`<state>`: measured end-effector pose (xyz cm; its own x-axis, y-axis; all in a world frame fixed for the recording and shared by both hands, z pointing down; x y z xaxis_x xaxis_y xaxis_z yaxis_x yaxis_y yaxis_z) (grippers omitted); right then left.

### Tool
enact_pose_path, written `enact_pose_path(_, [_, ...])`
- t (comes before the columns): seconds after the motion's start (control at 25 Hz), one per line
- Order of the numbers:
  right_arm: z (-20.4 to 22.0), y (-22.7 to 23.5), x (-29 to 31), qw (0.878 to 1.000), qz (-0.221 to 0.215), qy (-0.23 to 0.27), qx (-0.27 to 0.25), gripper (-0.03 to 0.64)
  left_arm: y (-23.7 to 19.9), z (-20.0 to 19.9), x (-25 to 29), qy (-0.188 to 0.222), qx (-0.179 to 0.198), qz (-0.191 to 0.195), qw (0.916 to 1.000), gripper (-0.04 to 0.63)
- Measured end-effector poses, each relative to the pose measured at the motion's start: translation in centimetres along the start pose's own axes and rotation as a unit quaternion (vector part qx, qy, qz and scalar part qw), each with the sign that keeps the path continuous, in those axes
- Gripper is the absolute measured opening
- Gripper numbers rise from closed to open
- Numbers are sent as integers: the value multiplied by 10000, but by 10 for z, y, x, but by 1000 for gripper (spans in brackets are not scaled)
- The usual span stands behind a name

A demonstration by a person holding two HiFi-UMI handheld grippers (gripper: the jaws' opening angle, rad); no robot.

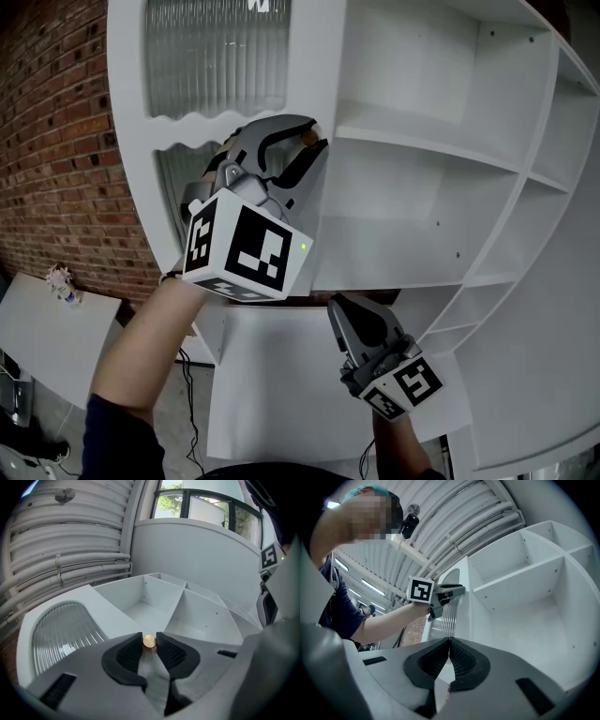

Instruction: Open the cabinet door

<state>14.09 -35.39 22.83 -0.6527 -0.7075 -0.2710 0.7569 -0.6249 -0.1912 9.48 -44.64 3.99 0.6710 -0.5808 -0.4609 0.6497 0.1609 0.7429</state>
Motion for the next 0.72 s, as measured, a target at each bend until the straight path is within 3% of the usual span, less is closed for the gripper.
enact_pose_path(0.44, [-5, -8, -15, 10000, -13, 33, 68, 26, -1, -4, -3, -199, -102, -90, 9997, 87])
enact_pose_path(0.72, [-6, -13, -18, 9999, -104, 37, 121, 25, -2, -15, -18, -104, -145, -166, 9997, 84])
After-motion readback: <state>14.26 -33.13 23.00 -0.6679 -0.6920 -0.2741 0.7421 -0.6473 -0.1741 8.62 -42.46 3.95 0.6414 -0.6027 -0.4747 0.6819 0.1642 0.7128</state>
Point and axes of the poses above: the fingertips, and each gripper's own axes: x forward along the fingers, y to its right, z out of its underside, the point moved 3 cm from there along -x, backward along the fingers, and after that the axes turned 12 degrees about -z, right-handed, at the moved point
